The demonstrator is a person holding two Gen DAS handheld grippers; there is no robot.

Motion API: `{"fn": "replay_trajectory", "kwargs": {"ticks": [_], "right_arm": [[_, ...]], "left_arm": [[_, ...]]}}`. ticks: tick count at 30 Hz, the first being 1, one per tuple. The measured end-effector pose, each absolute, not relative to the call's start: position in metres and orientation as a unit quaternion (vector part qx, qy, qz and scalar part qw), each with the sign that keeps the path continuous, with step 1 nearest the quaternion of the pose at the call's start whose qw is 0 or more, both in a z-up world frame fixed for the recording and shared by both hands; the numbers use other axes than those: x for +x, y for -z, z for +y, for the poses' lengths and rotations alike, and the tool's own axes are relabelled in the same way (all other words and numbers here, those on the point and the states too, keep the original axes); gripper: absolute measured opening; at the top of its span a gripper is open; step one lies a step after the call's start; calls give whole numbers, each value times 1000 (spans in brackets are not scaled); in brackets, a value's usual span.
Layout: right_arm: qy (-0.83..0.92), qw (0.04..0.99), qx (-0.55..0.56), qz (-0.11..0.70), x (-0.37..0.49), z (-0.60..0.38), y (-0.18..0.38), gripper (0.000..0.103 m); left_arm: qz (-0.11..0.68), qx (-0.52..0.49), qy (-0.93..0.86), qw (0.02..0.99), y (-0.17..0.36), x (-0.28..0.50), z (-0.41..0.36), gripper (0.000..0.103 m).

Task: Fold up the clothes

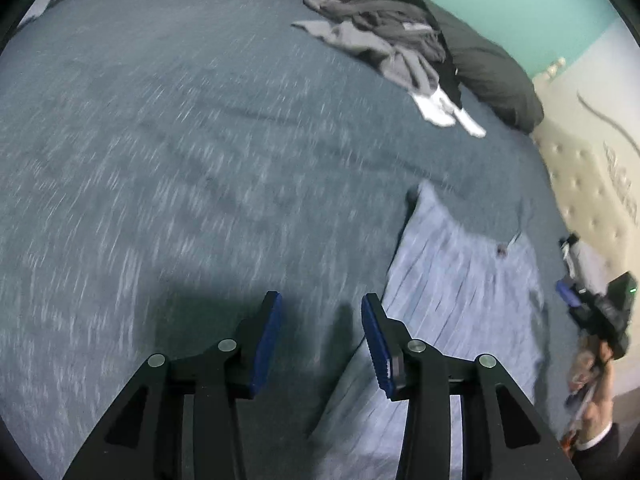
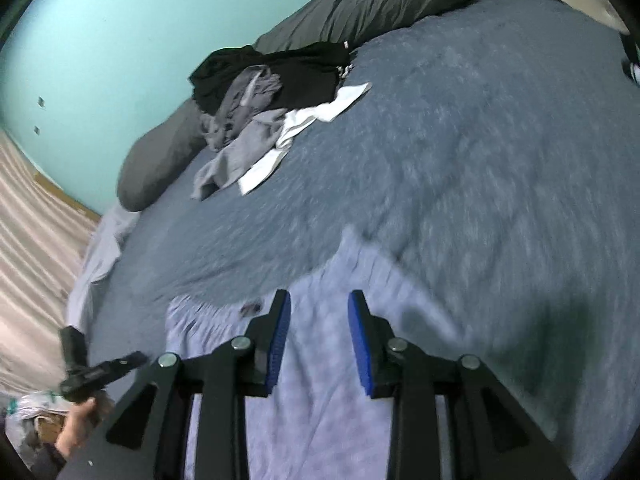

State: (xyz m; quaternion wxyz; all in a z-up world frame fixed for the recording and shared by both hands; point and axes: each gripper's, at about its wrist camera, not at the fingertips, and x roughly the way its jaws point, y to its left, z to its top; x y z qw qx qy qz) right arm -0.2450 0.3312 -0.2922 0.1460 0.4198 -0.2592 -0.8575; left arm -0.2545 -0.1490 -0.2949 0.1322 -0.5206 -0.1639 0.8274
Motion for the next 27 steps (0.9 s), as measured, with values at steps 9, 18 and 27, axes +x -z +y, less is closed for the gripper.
{"fn": "replay_trajectory", "kwargs": {"ticks": [9, 18, 27], "right_arm": [[854, 160, 397, -297, -167, 329, 295, 30], [844, 135, 419, -305, -143, 346, 323, 30], [844, 137, 416, -309, -134, 358, 325, 31]], "left_arm": [[-170, -520, -827, 131, 303, -215, -153, 45], [-141, -527, -830, 115, 306, -200, -145, 44], [-126, -529, -833, 97, 308, -195, -138, 33]]}}
